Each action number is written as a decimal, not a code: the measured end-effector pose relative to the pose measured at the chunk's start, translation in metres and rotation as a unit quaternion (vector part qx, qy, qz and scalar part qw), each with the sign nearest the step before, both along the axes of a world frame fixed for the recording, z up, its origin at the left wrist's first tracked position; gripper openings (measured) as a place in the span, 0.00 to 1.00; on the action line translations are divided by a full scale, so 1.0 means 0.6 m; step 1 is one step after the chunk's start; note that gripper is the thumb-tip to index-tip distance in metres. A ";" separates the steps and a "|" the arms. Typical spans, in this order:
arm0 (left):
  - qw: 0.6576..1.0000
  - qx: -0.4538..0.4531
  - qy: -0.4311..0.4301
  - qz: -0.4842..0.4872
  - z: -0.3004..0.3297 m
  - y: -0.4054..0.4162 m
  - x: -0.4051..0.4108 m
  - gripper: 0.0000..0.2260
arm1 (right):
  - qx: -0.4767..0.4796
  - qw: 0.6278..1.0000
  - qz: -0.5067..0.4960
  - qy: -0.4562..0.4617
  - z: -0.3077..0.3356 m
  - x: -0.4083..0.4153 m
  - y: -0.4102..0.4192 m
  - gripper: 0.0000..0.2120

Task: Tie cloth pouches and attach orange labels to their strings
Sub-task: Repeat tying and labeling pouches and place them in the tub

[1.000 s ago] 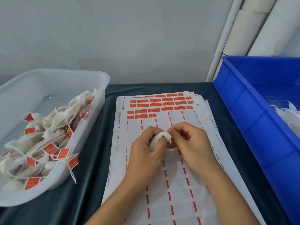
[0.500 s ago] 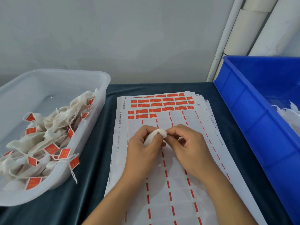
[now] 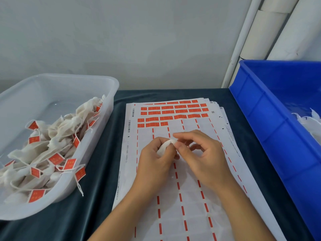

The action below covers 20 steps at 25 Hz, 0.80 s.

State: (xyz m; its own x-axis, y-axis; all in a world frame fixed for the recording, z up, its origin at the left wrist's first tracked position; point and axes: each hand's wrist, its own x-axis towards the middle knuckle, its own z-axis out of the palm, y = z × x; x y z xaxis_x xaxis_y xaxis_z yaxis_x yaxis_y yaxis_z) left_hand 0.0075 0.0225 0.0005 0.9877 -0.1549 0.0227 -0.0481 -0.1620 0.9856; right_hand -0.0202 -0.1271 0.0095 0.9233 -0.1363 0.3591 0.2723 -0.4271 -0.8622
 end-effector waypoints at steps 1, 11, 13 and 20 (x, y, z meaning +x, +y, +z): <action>1.000 0.004 -0.002 -0.009 0.000 0.000 0.000 0.06 | -0.007 1.000 0.000 0.000 -0.001 0.000 0.000 0.08; 0.991 -0.055 0.070 -0.101 0.022 0.013 0.002 0.14 | 0.009 0.999 -0.036 -0.021 0.003 0.001 0.006 0.05; 0.990 -0.060 0.071 -0.105 0.021 0.015 0.003 0.15 | 0.002 0.998 -0.038 -0.040 0.006 0.000 0.006 0.08; 0.993 -0.072 0.066 -0.069 0.018 0.013 0.007 0.17 | -0.031 0.996 -0.008 -0.086 0.001 -0.001 0.004 0.05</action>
State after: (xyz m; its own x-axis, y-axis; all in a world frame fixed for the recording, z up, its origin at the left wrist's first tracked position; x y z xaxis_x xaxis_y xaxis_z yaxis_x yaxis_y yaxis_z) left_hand 0.0120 0.0305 0.0114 0.9531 -0.2934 -0.0744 0.0718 -0.0198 0.9972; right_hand -0.0208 -0.1245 0.0099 0.8449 -0.1242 0.5202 0.4065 -0.4830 -0.7755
